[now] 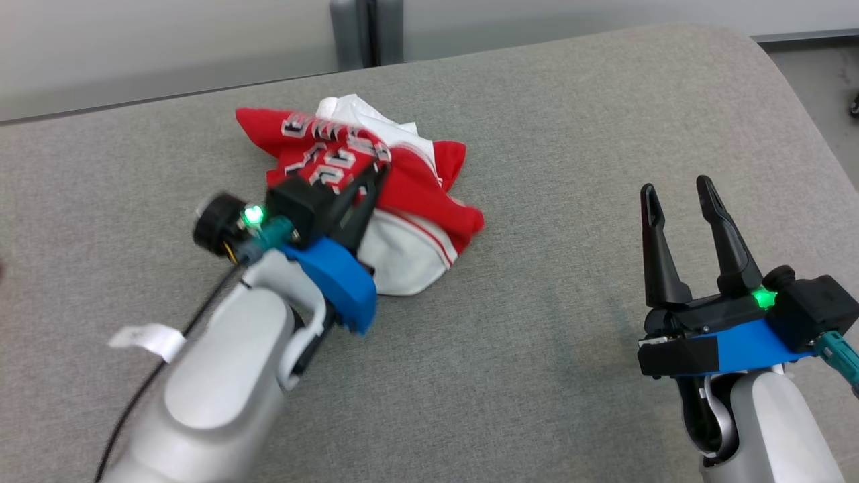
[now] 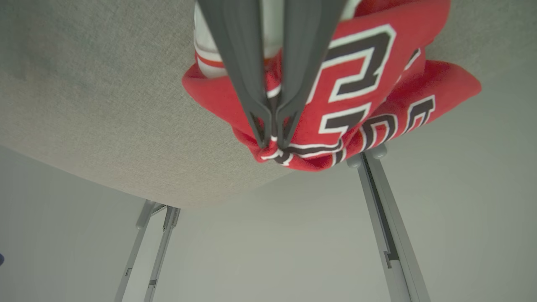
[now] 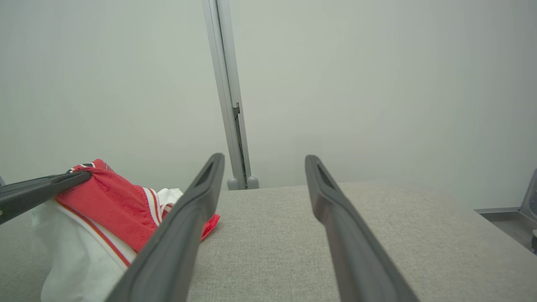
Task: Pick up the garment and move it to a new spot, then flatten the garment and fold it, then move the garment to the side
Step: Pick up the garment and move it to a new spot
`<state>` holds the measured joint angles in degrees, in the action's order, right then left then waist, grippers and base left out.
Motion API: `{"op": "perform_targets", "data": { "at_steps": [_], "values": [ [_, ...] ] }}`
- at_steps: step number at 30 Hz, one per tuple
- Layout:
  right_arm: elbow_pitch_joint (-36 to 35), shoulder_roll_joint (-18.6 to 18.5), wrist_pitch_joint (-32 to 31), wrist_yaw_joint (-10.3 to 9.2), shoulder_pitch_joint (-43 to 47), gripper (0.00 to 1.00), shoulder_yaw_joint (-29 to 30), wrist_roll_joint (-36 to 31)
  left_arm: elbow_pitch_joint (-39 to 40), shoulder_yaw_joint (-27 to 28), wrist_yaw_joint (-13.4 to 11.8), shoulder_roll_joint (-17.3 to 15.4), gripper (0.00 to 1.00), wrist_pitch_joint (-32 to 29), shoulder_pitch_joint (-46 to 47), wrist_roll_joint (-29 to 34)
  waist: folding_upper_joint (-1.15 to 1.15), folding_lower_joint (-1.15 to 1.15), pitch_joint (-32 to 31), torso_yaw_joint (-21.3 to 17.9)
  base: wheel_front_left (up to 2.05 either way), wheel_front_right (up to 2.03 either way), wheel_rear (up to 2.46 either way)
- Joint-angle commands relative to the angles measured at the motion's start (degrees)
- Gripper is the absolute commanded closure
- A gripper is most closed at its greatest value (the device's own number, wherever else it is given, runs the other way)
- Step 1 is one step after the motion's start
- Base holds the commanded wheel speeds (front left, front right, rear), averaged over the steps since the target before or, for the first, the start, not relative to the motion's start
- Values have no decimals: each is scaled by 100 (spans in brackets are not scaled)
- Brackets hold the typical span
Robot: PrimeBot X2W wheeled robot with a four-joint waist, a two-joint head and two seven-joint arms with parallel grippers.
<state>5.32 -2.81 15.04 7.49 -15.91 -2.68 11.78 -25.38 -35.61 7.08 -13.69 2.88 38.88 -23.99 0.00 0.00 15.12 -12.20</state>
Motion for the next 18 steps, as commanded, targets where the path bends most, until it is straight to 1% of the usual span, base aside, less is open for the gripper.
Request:
{"op": "perform_targets", "data": {
  "at_steps": [1,5,6,7,11,13,14,15,18],
  "values": [
    [29,-15,21,1,52,0,3,-33,-111,-99,9,77,100,97,-196,-53,0,0,-17,45,0,0,0],
    [97,-15,21,1,90,0,-8,-69,-333,-339,30,246,100,293,-487,-107,0,0,-90,143,0,0,0],
    [113,-14,21,1,95,0,-5,-78,-361,-357,32,266,62,383,-507,-99,0,0,-113,171,0,0,0],
    [125,-15,21,1,104,0,-4,-89,-388,-363,25,287,0,485,-526,-85,0,0,-139,197,0,0,0],
    [194,-15,21,1,180,0,-23,-126,-370,-309,-79,332,0,898,-522,-37,0,0,-291,307,0,0,0],
    [227,-15,21,1,223,0,-29,-123,-333,-237,-159,294,0,1025,-565,-21,0,0,-382,358,0,0,0],
    [227,-15,21,1,223,0,-29,-123,-333,-237,-159,294,0,1025,-565,-21,0,0,-382,358,0,0,0],
    [256,-15,21,1,270,0,-19,-128,-285,-133,-268,213,0,1111,-627,9,0,0,-472,427,0,0,0],
    [281,-15,21,1,333,0,-8,-149,-166,112,-427,97,0,1199,-733,-32,0,0,-567,529,0,0,0]
  ]
}}
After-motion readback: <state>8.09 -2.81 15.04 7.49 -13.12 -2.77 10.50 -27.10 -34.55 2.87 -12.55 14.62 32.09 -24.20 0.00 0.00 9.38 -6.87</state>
